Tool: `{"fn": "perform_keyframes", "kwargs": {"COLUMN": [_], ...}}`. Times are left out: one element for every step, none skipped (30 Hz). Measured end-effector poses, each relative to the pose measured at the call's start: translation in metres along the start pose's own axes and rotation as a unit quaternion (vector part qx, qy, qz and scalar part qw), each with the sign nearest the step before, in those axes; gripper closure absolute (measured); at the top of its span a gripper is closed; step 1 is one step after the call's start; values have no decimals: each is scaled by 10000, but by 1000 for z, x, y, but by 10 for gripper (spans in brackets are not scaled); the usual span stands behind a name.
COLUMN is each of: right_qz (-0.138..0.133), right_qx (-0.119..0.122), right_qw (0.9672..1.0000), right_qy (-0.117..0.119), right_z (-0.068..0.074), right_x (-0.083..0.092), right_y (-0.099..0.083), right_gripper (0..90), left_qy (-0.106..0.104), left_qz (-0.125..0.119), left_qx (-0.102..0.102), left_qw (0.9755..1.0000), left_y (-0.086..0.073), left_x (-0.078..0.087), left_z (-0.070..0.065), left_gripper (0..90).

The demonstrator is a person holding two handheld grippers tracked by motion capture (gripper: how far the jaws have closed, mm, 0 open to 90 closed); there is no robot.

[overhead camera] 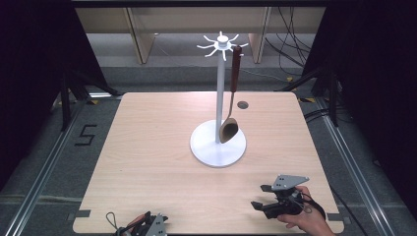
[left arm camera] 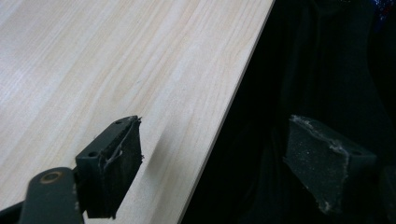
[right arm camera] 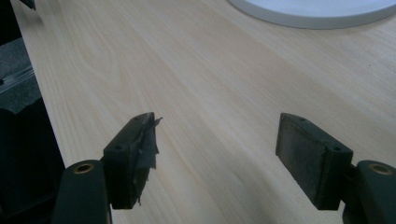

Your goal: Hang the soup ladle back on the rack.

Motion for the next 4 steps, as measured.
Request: {"fn": "perform_keyframes", "kwargs": {"right_qz": [-5, -3, 0, -6], "right_qx": [21, 46, 53, 76], "right_qw": [10000, 10000, 10000, 9999], "right_qy": [10, 30, 53, 67], "right_z": [0, 0, 0, 0], "right_x": [0, -1, -1, -1], "right_y": [0, 0, 0, 0], "right_gripper": [300, 300, 300, 300], "left_qy": [0, 0, 0, 27], "left_qz": [0, -2, -2, 26], "left_qx": [1, 3, 5, -20], "left_qw": [10000, 10000, 10000, 10000], "left_y": [0, 0, 0, 0], "left_x": [0, 0, 0, 0], "left_z": [0, 0, 0, 1], "left_gripper": [181, 181, 181, 181]}}
Point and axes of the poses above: each handheld gripper's, and its own axes: x roughly backward along the jaws, y roughly out of its top, z roughly to its left, the point moved 4 cm from there along -x, roughly forward along the jaws, and after that the axes turned 12 degrees about z, right-handed, at the moved point
